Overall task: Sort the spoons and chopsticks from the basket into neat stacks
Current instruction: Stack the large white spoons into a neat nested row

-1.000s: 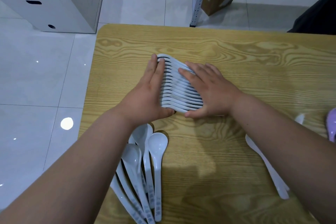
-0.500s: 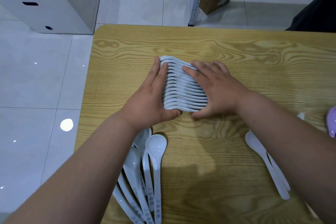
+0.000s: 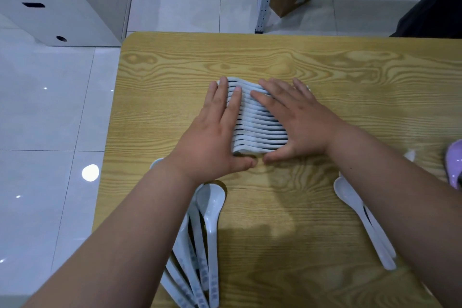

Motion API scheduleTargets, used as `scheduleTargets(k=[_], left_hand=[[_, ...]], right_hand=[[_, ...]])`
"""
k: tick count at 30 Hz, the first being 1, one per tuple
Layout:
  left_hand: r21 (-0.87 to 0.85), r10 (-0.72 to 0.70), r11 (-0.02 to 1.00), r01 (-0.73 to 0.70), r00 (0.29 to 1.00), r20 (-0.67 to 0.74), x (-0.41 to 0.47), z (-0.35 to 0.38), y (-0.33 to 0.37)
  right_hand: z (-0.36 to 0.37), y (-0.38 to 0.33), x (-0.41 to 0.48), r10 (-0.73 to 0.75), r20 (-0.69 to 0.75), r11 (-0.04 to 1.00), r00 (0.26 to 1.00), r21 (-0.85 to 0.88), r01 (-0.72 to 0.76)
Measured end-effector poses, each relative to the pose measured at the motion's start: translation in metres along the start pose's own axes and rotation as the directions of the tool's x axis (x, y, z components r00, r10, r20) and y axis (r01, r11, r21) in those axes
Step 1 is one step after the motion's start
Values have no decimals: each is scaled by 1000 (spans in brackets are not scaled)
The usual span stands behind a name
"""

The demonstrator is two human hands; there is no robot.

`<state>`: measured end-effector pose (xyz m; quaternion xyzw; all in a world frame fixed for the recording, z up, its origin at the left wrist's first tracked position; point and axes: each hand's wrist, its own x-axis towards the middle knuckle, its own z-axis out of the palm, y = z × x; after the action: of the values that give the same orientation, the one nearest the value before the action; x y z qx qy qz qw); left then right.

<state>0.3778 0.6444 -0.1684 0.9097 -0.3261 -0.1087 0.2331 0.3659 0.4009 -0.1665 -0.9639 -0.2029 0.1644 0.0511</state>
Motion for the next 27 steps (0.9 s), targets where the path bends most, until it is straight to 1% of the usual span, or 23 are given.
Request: scheduleTargets(k=[2,4,6,10,16,21,27], left_hand=[[76,11,997,-9,1000,-25,1,5,0],[86,10,996,-7,999,-43,3,6,-2],[98,20,995,-16,999,-42,3,4,-3],[124,-3,992,8,999,-39,0,2,-4],[127,-24,991,32,998,-65,-4,0,-6],[184,4,983,13,995,-96,-4,-8,-2],[257,49,966,-21,994,-102,-6,-9,-1]], right_hand=[[2,-3,-5,76,-1,997,997,-20,-77],[5,-5,-11,168,-6,986,986,-5,-168],[9,-9,-14,201,-20,979,979,31,-200],[10,-13,-9,188,-49,982,981,38,-187],[7,-15,-4,164,-13,985,986,52,-164],[3,-15,-7,118,-14,992,993,37,-117],[1,-17,-6,140,-32,987,990,83,-137]])
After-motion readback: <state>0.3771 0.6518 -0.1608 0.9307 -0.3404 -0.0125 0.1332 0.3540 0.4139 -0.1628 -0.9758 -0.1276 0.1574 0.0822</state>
